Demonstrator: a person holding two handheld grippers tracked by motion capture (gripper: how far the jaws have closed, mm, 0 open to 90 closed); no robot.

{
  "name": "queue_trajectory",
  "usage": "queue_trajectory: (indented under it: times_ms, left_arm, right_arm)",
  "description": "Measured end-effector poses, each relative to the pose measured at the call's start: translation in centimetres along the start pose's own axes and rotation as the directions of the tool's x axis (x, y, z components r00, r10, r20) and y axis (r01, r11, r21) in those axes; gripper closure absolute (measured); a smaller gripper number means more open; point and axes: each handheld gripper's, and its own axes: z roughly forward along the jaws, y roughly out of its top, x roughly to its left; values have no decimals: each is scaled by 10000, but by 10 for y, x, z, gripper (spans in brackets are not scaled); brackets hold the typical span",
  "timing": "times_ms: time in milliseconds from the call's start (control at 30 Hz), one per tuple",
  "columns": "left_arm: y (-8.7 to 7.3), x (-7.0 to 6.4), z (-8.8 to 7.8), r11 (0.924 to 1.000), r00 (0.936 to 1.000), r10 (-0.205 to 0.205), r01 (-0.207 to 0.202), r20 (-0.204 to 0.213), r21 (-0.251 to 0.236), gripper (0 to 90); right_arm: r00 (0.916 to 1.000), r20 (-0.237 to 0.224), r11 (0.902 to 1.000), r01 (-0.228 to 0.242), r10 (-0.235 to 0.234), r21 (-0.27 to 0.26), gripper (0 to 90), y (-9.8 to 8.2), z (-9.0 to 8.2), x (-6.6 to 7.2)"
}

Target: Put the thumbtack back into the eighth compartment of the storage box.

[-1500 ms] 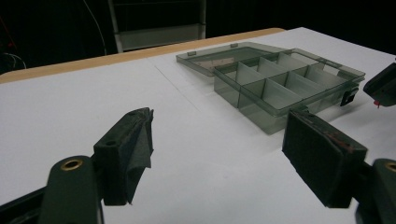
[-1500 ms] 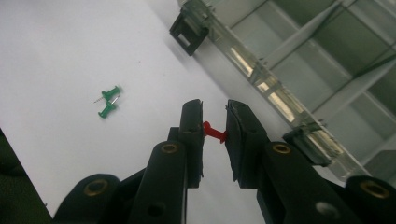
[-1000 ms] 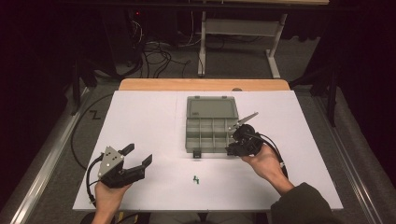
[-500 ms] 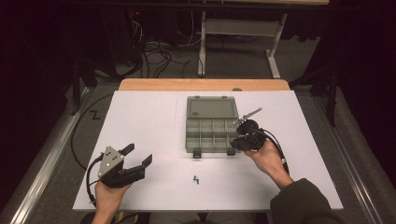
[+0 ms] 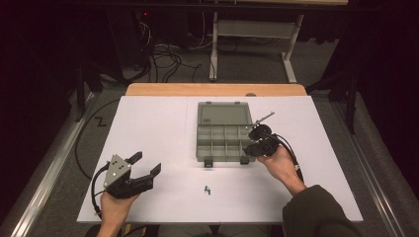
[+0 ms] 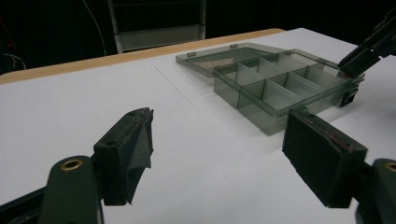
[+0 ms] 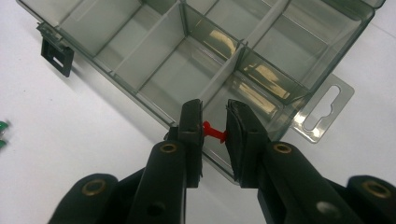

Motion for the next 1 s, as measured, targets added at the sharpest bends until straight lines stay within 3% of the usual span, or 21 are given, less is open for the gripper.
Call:
queue_trajectory:
  times_ms: [333,1000]
  left_arm:
    - [0,1,1,10000,9999,-95,95,-37,6,246]
    - [1,1,0,9999,9999,-135,135,21,-59,246]
  right_arm:
    - [9999,-17,9998,-109,109,156,750,0,2,-3]
    - [9995,-254,9988,-183,172,-448,692,-6,-10,5]
